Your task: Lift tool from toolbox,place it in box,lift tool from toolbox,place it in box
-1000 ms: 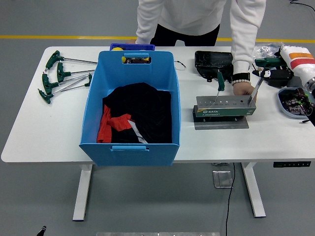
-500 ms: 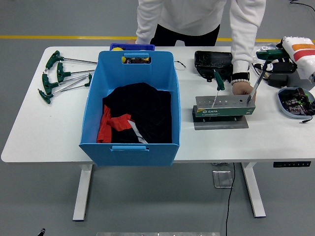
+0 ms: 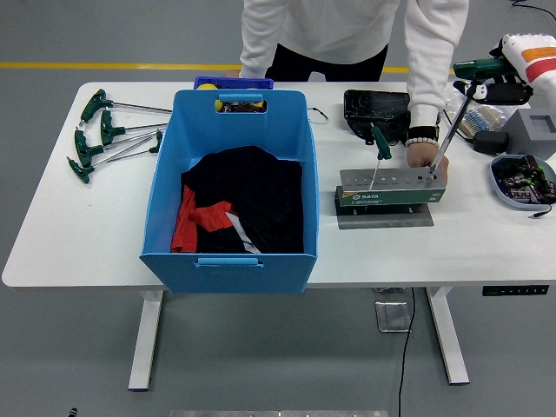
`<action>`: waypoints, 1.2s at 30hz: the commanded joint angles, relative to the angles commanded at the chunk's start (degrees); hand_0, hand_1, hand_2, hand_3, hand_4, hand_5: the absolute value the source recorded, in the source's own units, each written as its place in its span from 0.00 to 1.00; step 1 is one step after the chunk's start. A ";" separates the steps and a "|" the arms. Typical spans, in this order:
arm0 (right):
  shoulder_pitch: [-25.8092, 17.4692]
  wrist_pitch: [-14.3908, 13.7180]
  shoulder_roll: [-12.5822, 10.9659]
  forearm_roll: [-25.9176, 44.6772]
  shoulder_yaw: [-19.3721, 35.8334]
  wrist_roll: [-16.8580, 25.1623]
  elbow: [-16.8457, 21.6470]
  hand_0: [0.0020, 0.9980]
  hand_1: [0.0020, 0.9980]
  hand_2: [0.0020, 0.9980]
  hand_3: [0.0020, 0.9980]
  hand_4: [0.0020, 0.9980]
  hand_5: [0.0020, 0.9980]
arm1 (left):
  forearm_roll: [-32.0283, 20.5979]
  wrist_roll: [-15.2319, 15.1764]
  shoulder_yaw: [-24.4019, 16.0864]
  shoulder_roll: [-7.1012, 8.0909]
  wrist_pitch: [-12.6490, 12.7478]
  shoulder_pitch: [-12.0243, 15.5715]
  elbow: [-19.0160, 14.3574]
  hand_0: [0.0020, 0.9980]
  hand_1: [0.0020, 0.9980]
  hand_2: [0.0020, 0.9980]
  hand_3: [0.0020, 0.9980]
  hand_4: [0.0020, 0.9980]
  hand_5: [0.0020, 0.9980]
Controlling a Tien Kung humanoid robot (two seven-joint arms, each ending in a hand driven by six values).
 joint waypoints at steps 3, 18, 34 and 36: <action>-0.01 -0.06 -0.75 -0.65 1.48 -0.06 2.11 0.06 0.00 0.00 0.00 0.77 0.59 | -0.06 0.01 0.02 0.01 0.01 0.10 0.01 0.74 0.78 0.82 0.73 0.75 0.65; 0.85 -2.12 -1.46 -5.72 8.99 -0.91 16.20 0.07 0.00 0.00 0.00 0.73 0.56 | 0.15 0.16 -0.13 0.03 -0.01 0.16 -0.01 0.74 0.78 0.82 0.74 0.75 0.65; 5.62 -2.89 4.46 -7.21 -5.80 -2.48 32.40 0.07 0.00 0.00 0.00 0.70 0.54 | 0.97 0.36 -0.60 0.08 0.14 0.03 -0.06 0.73 0.78 0.81 0.73 0.75 0.65; 6.38 -3.01 5.60 -6.62 -8.82 -2.74 32.55 0.07 0.00 0.00 0.00 0.70 0.54 | 1.21 0.42 -0.66 0.14 0.16 0.00 -0.09 0.73 0.78 0.81 0.73 0.75 0.65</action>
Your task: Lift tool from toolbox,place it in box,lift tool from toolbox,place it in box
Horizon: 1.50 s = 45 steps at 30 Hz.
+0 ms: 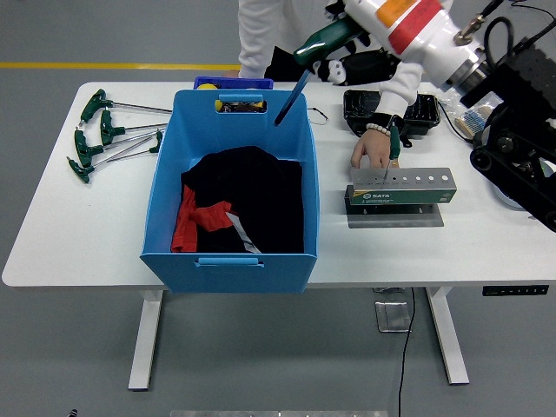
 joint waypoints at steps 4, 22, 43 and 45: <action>1.49 0.12 2.19 1.22 -5.95 -0.77 -1.90 0.08 0.00 0.06 0.02 0.71 0.55 | 0.64 0.16 -0.32 0.08 0.09 -0.10 -0.05 0.73 0.78 0.81 0.73 0.75 0.65; 2.14 9.96 7.24 -4.00 -13.87 -7.03 -9.97 0.67 0.64 0.70 0.66 1.00 0.70 | 3.32 0.83 -1.91 0.33 0.46 -0.16 -0.13 0.73 0.78 0.81 0.74 0.75 0.65; 2.53 9.19 8.20 -3.15 -13.15 -6.65 -10.98 0.79 0.75 0.79 0.82 1.00 0.72 | 3.11 0.61 -1.92 0.39 0.76 -0.60 -0.07 0.73 0.77 0.81 0.73 0.75 0.65; 2.51 9.15 8.22 -3.13 -13.08 -6.65 -11.08 0.79 0.75 0.79 0.81 1.00 0.72 | 3.14 0.62 -1.95 0.39 0.78 -0.60 -0.06 0.73 0.77 0.81 0.73 0.75 0.65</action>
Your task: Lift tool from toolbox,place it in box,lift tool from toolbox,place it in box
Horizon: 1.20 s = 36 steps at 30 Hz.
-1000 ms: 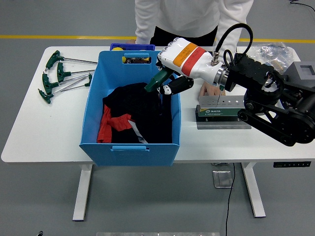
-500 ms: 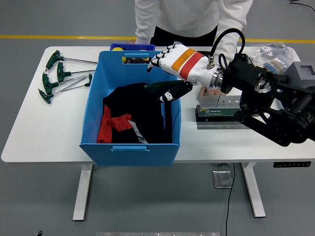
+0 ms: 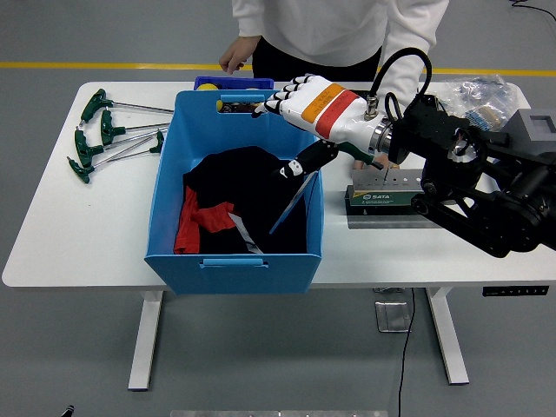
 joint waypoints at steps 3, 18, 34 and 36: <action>-0.03 0.02 -0.02 -0.01 0.03 0.00 -0.07 0.79 0.75 0.79 0.81 1.00 0.72 | 0.01 0.00 -0.02 0.00 0.03 0.02 0.00 0.73 0.77 0.81 0.73 0.75 0.65; -0.92 1.26 -1.13 -1.53 1.71 -0.44 -1.08 0.79 0.75 0.79 0.80 1.00 0.72 | -0.43 -0.09 0.24 -0.03 0.09 0.03 0.02 0.73 0.76 0.80 0.73 0.75 0.65; -3.81 3.07 -5.69 -2.46 6.89 -0.81 -2.06 0.79 0.75 0.79 0.79 1.00 0.73 | -1.13 -0.17 0.62 -0.15 0.00 0.34 0.07 0.73 0.76 0.80 0.73 0.75 0.65; -4.26 3.10 -6.10 -2.50 7.52 -0.75 -2.10 0.79 0.74 0.78 0.77 1.00 0.73 | -1.24 -0.19 0.70 -0.16 -0.02 0.36 0.07 0.73 0.75 0.79 0.73 0.75 0.65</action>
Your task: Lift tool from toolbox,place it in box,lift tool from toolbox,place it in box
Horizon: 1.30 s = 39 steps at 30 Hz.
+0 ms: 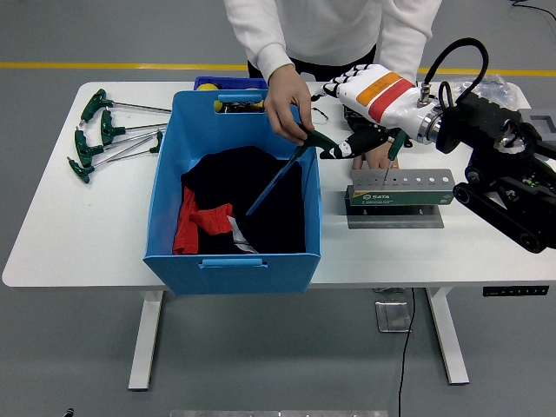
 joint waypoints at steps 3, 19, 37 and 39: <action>-1.23 0.08 -0.83 0.16 1.53 0.03 -0.24 0.79 0.74 0.78 0.77 1.00 0.73 | -0.23 -0.07 0.13 -0.06 0.01 -0.03 0.01 0.73 0.75 0.79 0.73 0.75 0.65; -16.60 -4.00 -5.15 12.84 18.10 -6.28 1.51 0.69 0.68 0.77 0.80 1.00 0.76 | 0.21 0.07 -0.01 -0.21 -0.05 0.26 0.09 0.73 0.75 0.79 0.72 0.75 0.65; -25.74 -8.68 -3.85 55.36 17.20 -9.56 11.47 0.61 0.58 0.71 0.84 1.00 0.81 | 2.86 0.83 -1.50 -0.31 0.12 0.90 0.18 0.73 0.75 0.79 0.72 0.75 0.65; -25.83 -9.34 -3.58 60.20 17.75 -9.43 11.61 0.61 0.58 0.71 0.84 1.00 0.81 | 2.84 0.81 -1.41 -0.26 0.09 0.87 0.17 0.73 0.75 0.79 0.72 0.75 0.65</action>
